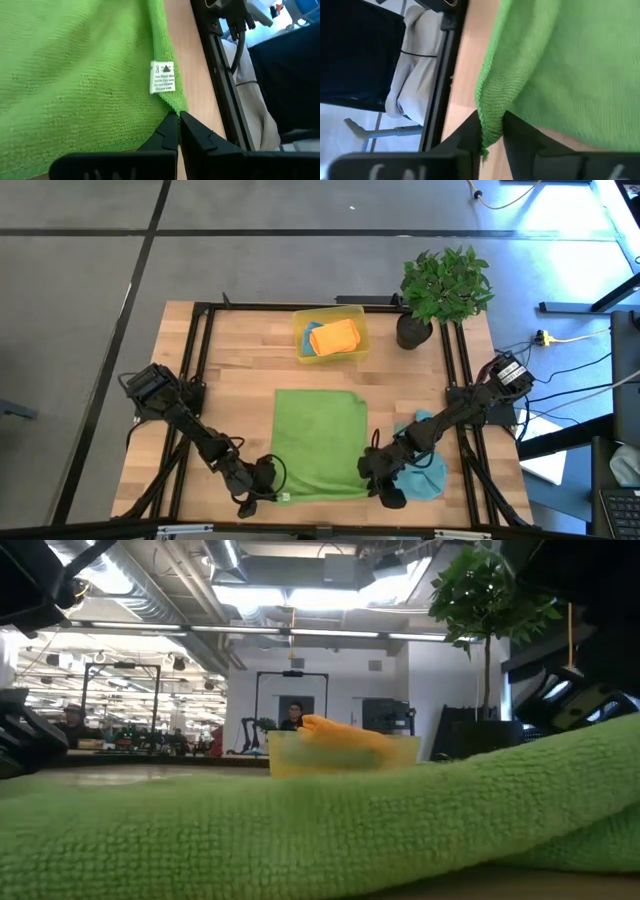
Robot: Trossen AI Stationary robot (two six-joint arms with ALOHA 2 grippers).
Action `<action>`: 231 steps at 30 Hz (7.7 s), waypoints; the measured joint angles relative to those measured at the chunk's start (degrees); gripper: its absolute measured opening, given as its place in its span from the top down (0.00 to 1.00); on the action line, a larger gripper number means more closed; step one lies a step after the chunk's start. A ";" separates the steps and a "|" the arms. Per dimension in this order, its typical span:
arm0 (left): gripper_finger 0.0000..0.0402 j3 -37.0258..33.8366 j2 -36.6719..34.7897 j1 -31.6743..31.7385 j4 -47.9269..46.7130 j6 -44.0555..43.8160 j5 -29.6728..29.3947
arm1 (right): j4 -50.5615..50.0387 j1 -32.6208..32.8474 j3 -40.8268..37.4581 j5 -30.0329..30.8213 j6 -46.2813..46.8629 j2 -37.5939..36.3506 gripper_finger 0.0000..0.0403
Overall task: Fold microfiber towels
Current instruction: Fold the green microfiber towel
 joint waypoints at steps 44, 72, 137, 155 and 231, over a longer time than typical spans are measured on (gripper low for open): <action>1.00 4.23 -22.41 18.65 -59.08 12.38 -35.18 | -27.90 -14.39 -3.60 38.66 -1.12 -10.85 1.00; 0.70 -2.59 -29.02 36.58 -37.97 32.37 -28.30 | -31.67 -21.87 -1.59 51.59 -6.54 -12.40 0.63; 0.70 -29.37 -56.69 12.61 22.46 45.75 -18.70 | 19.99 -15.17 -44.37 31.65 -39.56 -76.17 0.81; 0.70 -29.37 -56.31 9.51 24.16 45.70 -18.92 | 20.00 -15.17 -44.37 31.47 -39.69 -76.14 0.81; 0.70 -29.26 -56.32 9.53 25.96 47.70 -18.98 | 20.00 -15.19 -44.33 31.51 -39.69 -76.13 0.81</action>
